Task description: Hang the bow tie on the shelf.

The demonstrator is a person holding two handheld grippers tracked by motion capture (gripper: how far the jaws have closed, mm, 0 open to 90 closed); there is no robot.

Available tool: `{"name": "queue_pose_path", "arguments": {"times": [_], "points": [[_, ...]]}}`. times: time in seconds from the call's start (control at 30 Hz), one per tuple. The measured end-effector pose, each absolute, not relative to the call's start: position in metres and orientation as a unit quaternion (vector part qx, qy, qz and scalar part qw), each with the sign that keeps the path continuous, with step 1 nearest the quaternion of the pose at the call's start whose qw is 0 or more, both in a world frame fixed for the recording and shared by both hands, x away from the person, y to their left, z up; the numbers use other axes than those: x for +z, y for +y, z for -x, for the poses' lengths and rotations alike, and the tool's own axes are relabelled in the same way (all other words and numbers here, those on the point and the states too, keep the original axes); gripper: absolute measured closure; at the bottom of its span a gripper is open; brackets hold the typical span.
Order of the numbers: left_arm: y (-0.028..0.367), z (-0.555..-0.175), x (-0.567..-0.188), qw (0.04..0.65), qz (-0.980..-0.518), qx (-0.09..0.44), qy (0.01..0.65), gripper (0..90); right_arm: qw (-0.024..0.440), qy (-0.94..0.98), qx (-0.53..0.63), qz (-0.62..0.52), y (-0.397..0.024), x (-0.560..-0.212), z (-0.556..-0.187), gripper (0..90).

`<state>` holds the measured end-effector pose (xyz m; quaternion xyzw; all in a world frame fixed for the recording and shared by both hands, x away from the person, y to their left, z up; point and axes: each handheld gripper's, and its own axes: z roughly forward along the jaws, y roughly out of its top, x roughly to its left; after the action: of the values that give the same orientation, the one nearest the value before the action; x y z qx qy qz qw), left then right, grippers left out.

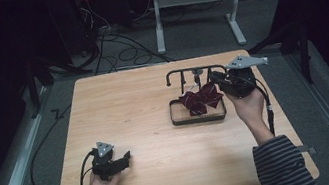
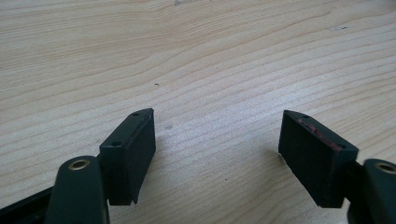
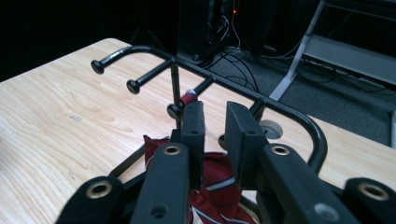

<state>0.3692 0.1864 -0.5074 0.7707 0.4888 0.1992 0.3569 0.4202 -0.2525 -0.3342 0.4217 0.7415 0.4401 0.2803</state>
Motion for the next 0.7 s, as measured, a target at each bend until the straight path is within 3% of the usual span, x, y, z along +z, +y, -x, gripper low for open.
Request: {"name": "queue_pose_path", "arguments": {"times": [0.7], "points": [[0.186,-0.369,-0.508,0.357,-0.770,0.201,0.489,28.2,0.267,0.728,0.452,-0.440,-0.280,-0.345,-0.405,71.2]]}}
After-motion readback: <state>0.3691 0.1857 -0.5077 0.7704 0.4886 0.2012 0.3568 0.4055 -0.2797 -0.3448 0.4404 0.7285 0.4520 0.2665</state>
